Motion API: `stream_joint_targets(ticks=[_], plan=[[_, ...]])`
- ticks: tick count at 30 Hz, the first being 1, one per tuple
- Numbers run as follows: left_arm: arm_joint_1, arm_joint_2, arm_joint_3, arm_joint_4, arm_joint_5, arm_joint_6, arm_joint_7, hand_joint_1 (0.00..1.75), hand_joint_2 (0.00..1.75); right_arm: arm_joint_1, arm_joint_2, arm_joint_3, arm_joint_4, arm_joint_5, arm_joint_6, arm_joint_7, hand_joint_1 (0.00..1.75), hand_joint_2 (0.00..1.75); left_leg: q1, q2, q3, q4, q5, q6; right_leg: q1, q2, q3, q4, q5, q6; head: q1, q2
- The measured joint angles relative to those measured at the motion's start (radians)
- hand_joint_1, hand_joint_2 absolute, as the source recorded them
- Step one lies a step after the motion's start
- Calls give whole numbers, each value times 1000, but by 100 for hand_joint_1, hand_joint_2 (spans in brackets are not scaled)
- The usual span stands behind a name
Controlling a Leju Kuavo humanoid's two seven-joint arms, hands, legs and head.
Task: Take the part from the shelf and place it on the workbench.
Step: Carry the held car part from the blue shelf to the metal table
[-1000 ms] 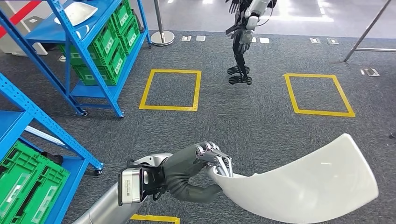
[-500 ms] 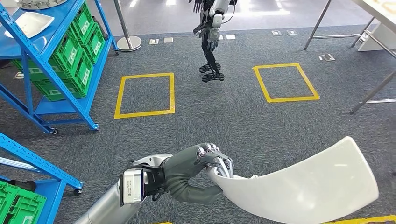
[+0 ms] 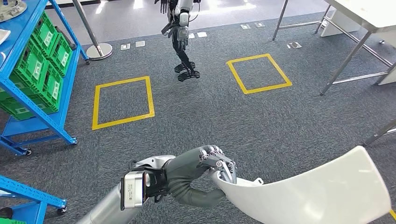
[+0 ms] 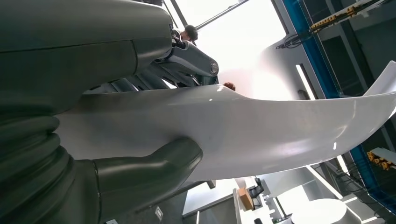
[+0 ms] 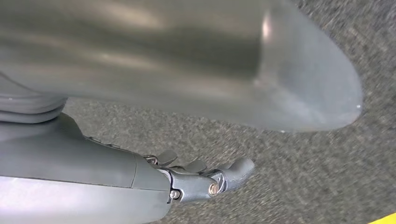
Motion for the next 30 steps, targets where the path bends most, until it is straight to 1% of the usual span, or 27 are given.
stream_joint_targets(ticks=[1, 2, 3, 4, 5, 6, 7, 8, 9, 11, 12, 13, 14, 15, 16, 17, 19, 20, 21, 22, 23, 24, 25, 26, 27, 28, 30], plan=[[0, -1, 0, -2, 0, 0, 0, 175, 175, 1, -1, 0, 0, 2, -1, 1, 0, 0, 2, -17, -6, 17, -13, -6, -3, 8, 0, -2, 3, -6, -1, 0], [0, -2, 0, -4, 0, -1, 0, 175, 175, 0, -1, -1, 0, 3, -3, 1, 0, 0, 5, -41, -21, 53, -36, -12, -6, 15, 1, -4, 6, -11, -2, 0], [1, -2, 0, -4, 0, -1, 0, 175, 175, -1, -2, -1, 0, 4, -4, 1, 0, 0, 8, -69, -46, 110, -67, -17, -6, 23, 0, -5, 7, -13, -4, 0], [2, -2, 0, -4, 0, -2, 0, 175, 175, -3, -2, -1, 0, 4, -4, 1, 0, 0, 10, -88, -78, 179, -102, -20, -7, 33, -1, -5, 8, -15, -5, 0], [3, -1, 0, -2, 0, -3, 0, 175, 175, -4, -2, -1, 0, 4, -5, 1, 0, 0, 11, -95, -107, 242, -127, -22, -7, 44, -2, -5, 8, -16, -6, 0], [4, 1, 0, 0, -1, -3, 0, 175, 175, -3, -2, -2, 0, 5, -6, 1, 0, 0, 12, -98, -126, 280, -135, -22, -6, 54, -2, -5, 8, -16, -6, 0], [5, 2, 0, 1, -1, -4, 0, 175, 175, -3, -2, -2, 0, 5, -7, 1, 0, 0, 13, -99, -128, 281, -123, -21, -7, 66, -2, -4, 8, -15, -7, 0], [5, 2, 0, 2, -1, -5, -1, 175, 175, -2, -2, -3, 0, 6, -8, 1, 0, 0, 14, -102, -112, 245, -94, -19, -7, 78, -2, -4, 9, -14, -7, 0], [4, 3, 0, 2, -2, -6, -2, 175, 175, -2, -2, -3, 0, 7, -8, 0, 0, 0, 15, -113, -81, 179, -55, -16, -8, 90, -1, -4, 9, -13, -7, 0], [4, 3, 0, 2, -4, -9, -4, 175, 175, -3, -2, -4, 0, 8, -7, 1, 0, 0, 18, -161, -25, 50, 0, -11, -9, 114, -5, -2, 11, -4, -7, 0], [4, 3, 0, 2, -5, -9, -5, 175, 175, -4, -2, -4, 0, 8, -7, 2, 0, 0, 17, -178, -10, 15, 11, -8, -10, 124, -10, -2, 14, 3, -7, 0], [4, 3, 0, 3, -6, -10, -5, 175, 175, -3, -2, -4, 0, 8, -7, 4, 0, 0, 16, -186, -7, 3, 12, -5, -13, 135, -15, -2, 17, 11, -7, 0], [4, 3, 0, 2, -6, -10, -6, 175, 175, -2, -2, -5, 0, 8, -7, 5, 0, 0, 13, -176, -7, 0, 15, 0, -15, 146, -18, -5, 21, 19, -7, 0], [4, 2, 0, 3, -6, -10, -6, 175, 175, 0, -2, -6, 1, 8, -8, 5, 0, 0, 12, -164, -7, -3, 18, 7, -18, 147, -21, -5, 22, 25, -7, 0], [4, 0, 0, 2, -7, -10, -7, 175, 175, 2, -2, -7, 1, 8, -8, 5, 0, 0, 13, -153, -5, -9, 22, 14, -18, 132, -25, 3, 17, 29, -6, 0], [4, -1, 0, 3, -7, -10, -9, 175, 175, 2, -1, -7, 2, 8, -9, 4, 0, 0, 14, -139, -3, -14, 25, 21, -16, 108, -38, 27, 1, 32, -4, 0], [5, -2, 0, 4, -7, -10, -13, 175, 175, -3, 0, -7, 2, 9, -10, 3, 0, 0, 13, -112, -4, -18, 28, 29, -11, 54, -90, 135, -58, 35, 0, 0], [7, -1, 0, 6, -7, -10, -14, 175, 175, -4, 0, -7, 3, 9, -10, 2, 0, 0, 11, -97, -5, -18, 27, 30, -10, 43, -121, 202, -88, 37, 1, 0], [9, 0, 0, 8, -7, -10, -16, 175, 175, -3, 1, -7, 4, 9, -10, 2, 0, 0, 10, -84, -7, -17, 27, 32, -10, 38, -143, 253, -106, 38, 2, 0], [11, 1, 0, 9, -7, -10, -18, 175, 175, -1, 2, -7, 5, 9, -10, 3, 0, 0, 10, -71, -8, -16, 26, 32, -10, 35, -149, 270, -106, 40, 2, 0], [13, 1, 0, 10, -7, -10, -20, 175, 175, 1, 2, -7, 5, 9, -9, 3, 0, 0, 9, -59, -9, -14, 25, 32, -10, 31, -134, 248, -89, 40, 2, 0], [14, 2, 0, 10, -7, -10, -21, 175, 175, 2, 2, -7, 5, 9, -9, 3, 0, 0, 10, -48, -9, -12, 23, 30, -10, 22, -99, 190, -60, 41, 3, 0], [14, 2, 0, 10, -7, -10, -22, 175, 175, 1, 1, -7, 5, 9, -9, 3, 0, 0, 9, -37, -9, -9, 20, 27, -10, 4, -59, 117, -36, 39, 3, 0], [14, 2, 0, 11, -7, -10, -23, 175, 175, 0, 1, -7, 5, 9, -9, 2, 0, 0, 7, -27, -9, -5, 17, 22, -8, -15, -24, 55, -17, 35, 4, 0], [13, 2, 0, 11, -7, -11, -26, 175, 175, -1, 1, -7, 6, 9, -9, 2, 0, 0, 5, -19, -8, -2, 13, 16, -5, -28, -2, 15, -7, 29, 3, 0], [13, 2, 0, 11, -7, -11, -28, 175, 175, -2, 2, -7, 6, 9, -8, 2, 0, 0, 3, -11, -6, -1, 10, 11, -2, -34, 5, 0, -6, 22, 3, 0], [12, 1, 1, 12, -7, -13, -33, 175, 175, 1, 2, -8, 6, 12, -8, 2, 0, 0, 2, 1, -2, -3, 7, 1, -1, -17, 2, 1, -3, 10, 2, 0]])
